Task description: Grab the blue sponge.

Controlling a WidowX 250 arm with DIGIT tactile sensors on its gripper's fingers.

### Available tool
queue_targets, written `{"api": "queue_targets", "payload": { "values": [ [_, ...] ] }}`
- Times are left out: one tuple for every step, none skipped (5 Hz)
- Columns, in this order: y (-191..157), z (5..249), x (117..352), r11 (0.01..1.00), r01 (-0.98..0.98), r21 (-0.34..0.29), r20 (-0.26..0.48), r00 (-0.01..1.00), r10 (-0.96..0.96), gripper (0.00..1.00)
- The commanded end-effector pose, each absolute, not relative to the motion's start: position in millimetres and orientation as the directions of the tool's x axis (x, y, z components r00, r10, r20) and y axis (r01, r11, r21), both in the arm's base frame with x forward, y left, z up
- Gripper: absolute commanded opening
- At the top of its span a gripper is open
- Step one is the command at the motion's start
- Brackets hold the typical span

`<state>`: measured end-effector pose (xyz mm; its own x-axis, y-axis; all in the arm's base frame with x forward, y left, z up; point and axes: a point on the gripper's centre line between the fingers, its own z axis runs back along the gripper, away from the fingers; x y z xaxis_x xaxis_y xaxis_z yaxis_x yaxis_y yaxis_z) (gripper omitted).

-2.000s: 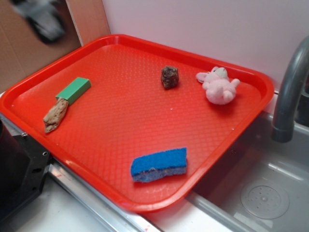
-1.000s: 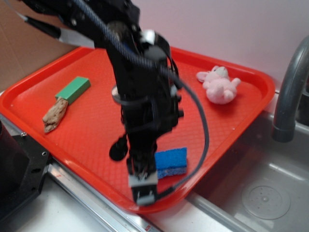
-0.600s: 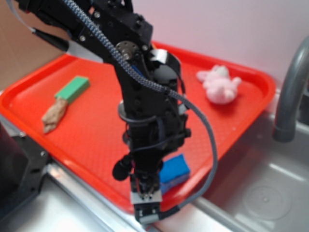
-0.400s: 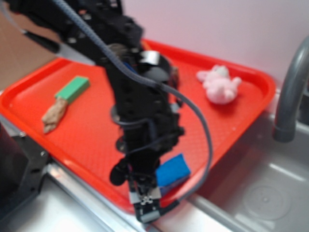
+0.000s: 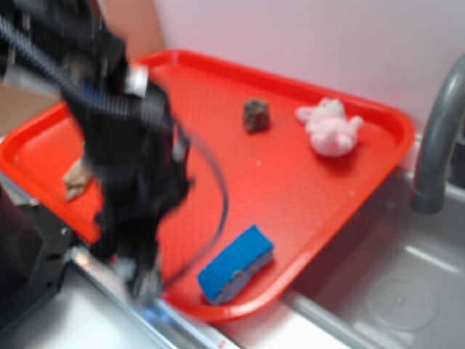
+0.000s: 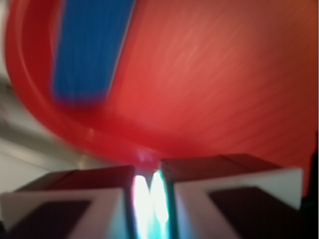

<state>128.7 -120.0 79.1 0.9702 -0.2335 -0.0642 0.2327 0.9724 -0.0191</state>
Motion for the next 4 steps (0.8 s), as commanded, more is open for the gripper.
{"api": "queue_targets", "payload": {
  "values": [
    [-123,129,165,0.977,0.210,-0.027,0.072,0.976,-0.208,1.00],
    [-123,129,165,0.977,0.210,-0.027,0.072,0.976,-0.208,1.00],
    [-133,96,155,0.983,0.143,-0.111,0.088,0.987,-0.133,1.00],
    [-146,57,138,0.991,0.112,-0.075,0.036,0.993,-0.110,1.00]
  ]
}}
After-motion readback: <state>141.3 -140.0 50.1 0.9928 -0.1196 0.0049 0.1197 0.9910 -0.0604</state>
